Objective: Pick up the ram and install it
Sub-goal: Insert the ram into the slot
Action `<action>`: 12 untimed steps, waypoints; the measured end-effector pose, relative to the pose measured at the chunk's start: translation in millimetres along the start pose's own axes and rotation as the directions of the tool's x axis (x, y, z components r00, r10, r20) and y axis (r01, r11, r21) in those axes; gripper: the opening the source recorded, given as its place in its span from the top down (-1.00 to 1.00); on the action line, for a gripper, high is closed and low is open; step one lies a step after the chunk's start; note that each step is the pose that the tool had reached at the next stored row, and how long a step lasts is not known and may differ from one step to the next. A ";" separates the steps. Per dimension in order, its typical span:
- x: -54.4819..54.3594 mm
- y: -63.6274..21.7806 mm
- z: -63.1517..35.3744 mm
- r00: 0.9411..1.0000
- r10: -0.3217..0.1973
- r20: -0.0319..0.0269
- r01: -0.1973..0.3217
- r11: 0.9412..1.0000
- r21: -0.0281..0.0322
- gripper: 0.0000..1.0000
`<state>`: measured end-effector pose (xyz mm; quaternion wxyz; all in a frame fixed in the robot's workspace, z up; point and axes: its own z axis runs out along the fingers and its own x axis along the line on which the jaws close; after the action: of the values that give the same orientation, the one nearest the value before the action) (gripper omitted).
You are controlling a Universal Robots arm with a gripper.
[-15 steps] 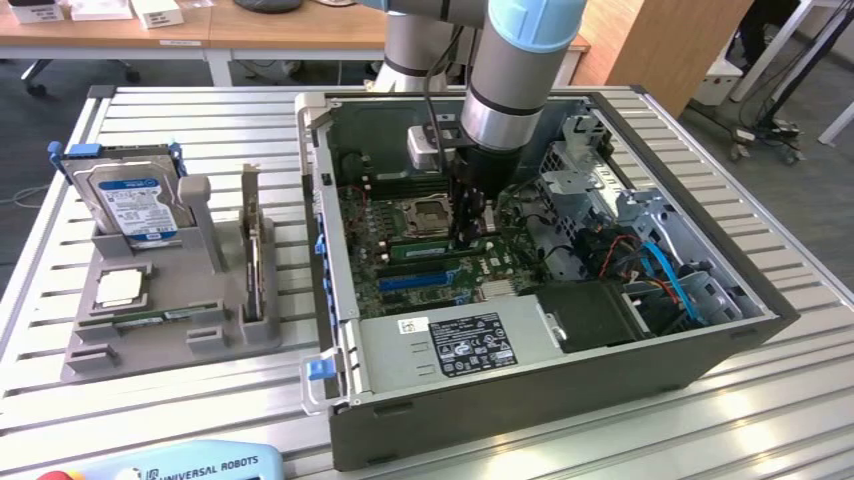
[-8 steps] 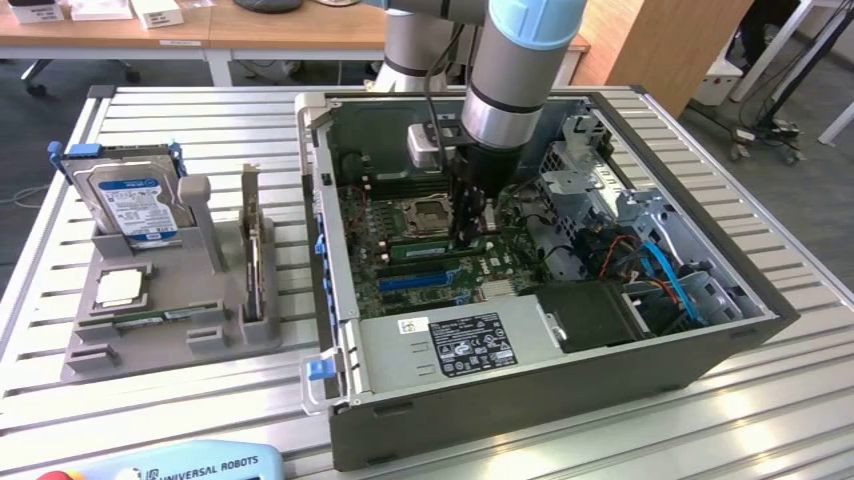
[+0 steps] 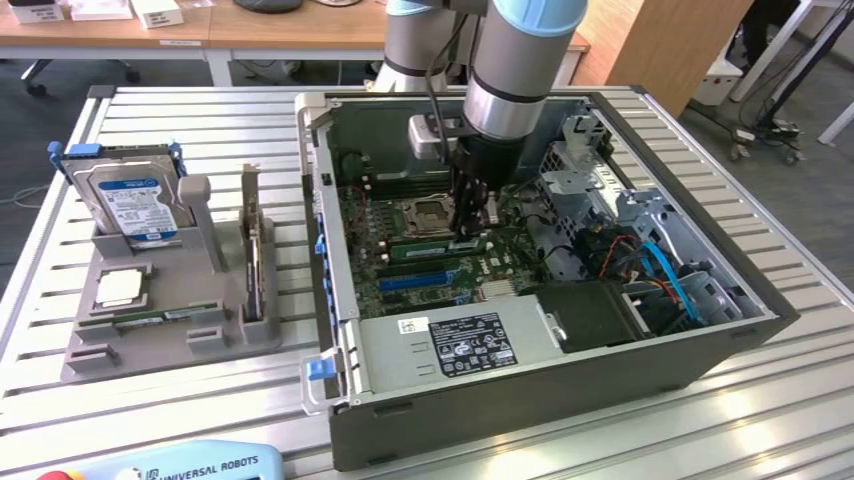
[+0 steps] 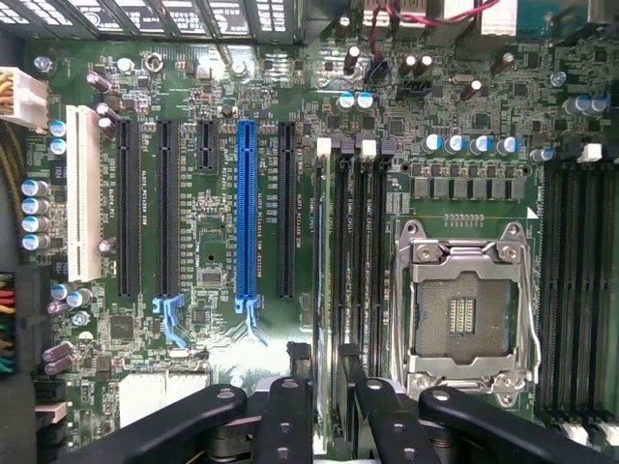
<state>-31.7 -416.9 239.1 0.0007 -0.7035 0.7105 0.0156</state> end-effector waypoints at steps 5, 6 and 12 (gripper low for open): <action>-0.2 0.2 -9.4 1.000 0.000 0.000 0.000 1.000 0.000 0.51; -0.3 0.2 -11.5 1.000 0.000 0.000 0.000 1.000 0.000 0.51; -0.5 0.4 -21.9 1.000 0.000 0.000 0.000 1.000 0.000 0.51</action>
<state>-31.6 -416.9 261.0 0.0006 -0.7035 0.7105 0.0158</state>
